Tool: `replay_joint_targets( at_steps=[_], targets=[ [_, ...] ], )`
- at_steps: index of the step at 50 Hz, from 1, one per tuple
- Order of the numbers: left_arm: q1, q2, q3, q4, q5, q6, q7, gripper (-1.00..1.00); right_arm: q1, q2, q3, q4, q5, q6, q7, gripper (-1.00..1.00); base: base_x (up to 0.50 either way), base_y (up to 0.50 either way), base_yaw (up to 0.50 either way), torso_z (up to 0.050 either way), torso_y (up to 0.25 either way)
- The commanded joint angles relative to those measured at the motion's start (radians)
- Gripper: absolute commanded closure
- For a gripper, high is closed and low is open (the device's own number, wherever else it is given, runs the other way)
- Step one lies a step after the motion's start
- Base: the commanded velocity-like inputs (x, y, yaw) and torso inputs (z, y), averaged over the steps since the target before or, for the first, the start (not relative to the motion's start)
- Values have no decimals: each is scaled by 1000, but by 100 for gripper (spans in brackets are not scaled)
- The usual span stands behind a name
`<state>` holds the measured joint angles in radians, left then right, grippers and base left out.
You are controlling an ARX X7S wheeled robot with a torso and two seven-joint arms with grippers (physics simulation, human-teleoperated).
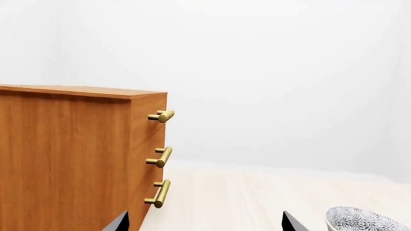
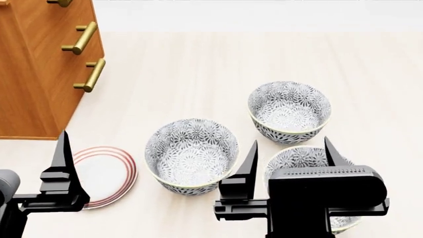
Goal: Stack the bowl at the front on the bowl in the middle.
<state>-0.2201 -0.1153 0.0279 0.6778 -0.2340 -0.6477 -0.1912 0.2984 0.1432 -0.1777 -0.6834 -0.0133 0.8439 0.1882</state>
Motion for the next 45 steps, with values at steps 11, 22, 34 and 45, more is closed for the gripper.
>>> replay_joint_targets(
  at_steps=[11,22,34,45],
  targets=[
    [-6,-21,27,-32,0,38,-22,-100,14,10,-15,32,6,-5,20,-100,500,0,0,0,0],
    [-1,-30,38,-52,4,62,-32,-100,11,17,-19,42,14,-14,25,-100,500,0,0,0,0],
    [7,-37,47,-42,-5,57,-46,-100,23,-10,38,65,61,18,34,-100,208,0,0,0,1],
    [-9,-43,49,-46,-15,48,-58,-100,331,27,137,-90,105,477,13,-100,0,0,0,0,0]
  ],
)
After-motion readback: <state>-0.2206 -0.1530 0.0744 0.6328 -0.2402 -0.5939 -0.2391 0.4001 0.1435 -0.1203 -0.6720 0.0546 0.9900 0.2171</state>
